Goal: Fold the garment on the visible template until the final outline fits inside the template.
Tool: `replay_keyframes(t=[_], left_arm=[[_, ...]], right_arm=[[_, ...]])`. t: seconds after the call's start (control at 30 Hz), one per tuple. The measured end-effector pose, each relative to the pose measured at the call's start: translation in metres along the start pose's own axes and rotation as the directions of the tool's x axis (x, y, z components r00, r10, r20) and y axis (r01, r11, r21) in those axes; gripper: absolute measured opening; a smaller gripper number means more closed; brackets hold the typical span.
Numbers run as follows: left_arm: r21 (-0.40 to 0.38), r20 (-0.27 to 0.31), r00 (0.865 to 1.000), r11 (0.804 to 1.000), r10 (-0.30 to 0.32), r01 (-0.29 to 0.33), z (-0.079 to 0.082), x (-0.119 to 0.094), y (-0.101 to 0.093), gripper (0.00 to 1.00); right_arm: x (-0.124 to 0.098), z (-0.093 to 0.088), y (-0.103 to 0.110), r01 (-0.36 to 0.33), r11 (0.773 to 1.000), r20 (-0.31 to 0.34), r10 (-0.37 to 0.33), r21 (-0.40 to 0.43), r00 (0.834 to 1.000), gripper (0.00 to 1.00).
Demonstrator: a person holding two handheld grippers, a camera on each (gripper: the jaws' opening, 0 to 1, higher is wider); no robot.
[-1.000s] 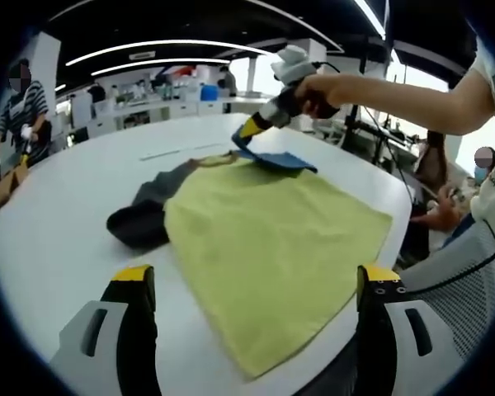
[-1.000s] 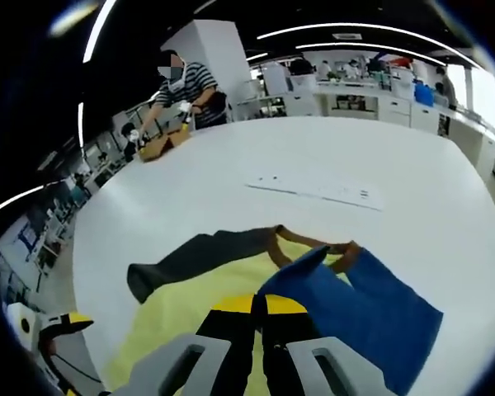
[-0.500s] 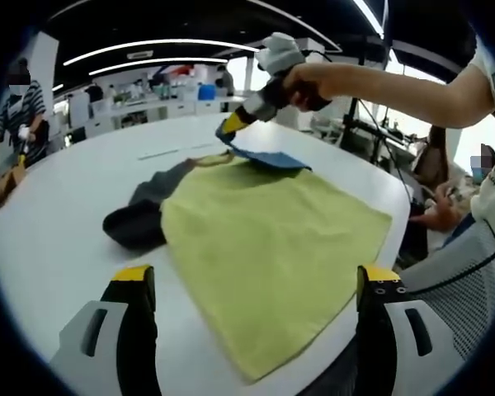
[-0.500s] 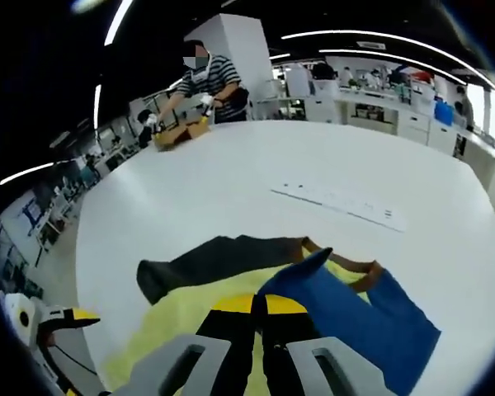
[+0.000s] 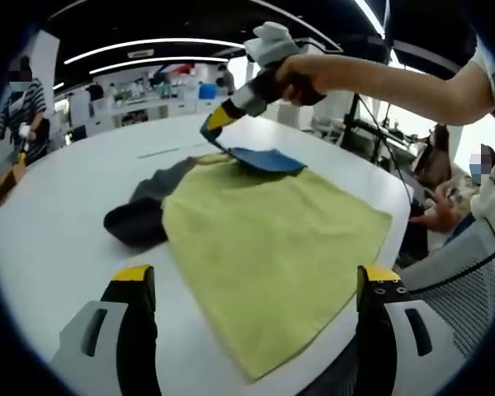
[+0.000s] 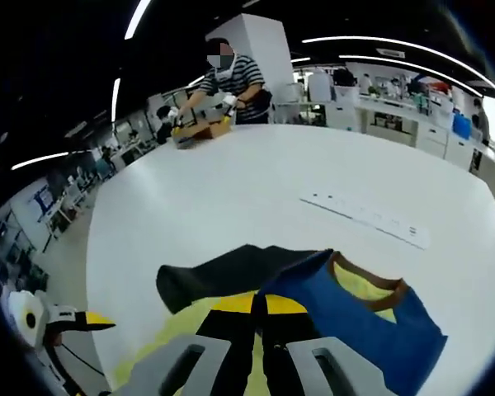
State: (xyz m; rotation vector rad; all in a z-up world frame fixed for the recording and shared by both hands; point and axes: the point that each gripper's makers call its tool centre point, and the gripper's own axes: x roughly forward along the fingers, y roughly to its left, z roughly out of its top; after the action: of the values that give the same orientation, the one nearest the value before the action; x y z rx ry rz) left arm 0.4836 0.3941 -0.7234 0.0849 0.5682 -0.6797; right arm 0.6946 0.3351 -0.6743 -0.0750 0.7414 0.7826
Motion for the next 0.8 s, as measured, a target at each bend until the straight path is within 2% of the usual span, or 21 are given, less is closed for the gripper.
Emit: replay_keyframes(t=[0.13,0.47,0.8], left_arm=[[-0.002,-0.001,1.0,1.0,0.003,-0.003,-0.001,0.0,0.001,0.99],[-0.01,-0.002,1.0,1.0,0.006,-0.006,-0.005,-0.001,0.002,0.99],[-0.013,-0.005,1.0,1.0,0.015,-0.015,-0.003,-0.003,-0.003,0.99]], right_arm=[[0.007,-0.002,0.012,-0.028,0.999,-0.007,0.028,-0.037,1.0,0.0],[0.023,-0.021,0.023,-0.036,0.995,-0.049,0.031,-0.093,0.998,0.0],[0.045,-0.04,0.025,-0.02,0.999,-0.071,0.017,-0.046,0.997,0.0]])
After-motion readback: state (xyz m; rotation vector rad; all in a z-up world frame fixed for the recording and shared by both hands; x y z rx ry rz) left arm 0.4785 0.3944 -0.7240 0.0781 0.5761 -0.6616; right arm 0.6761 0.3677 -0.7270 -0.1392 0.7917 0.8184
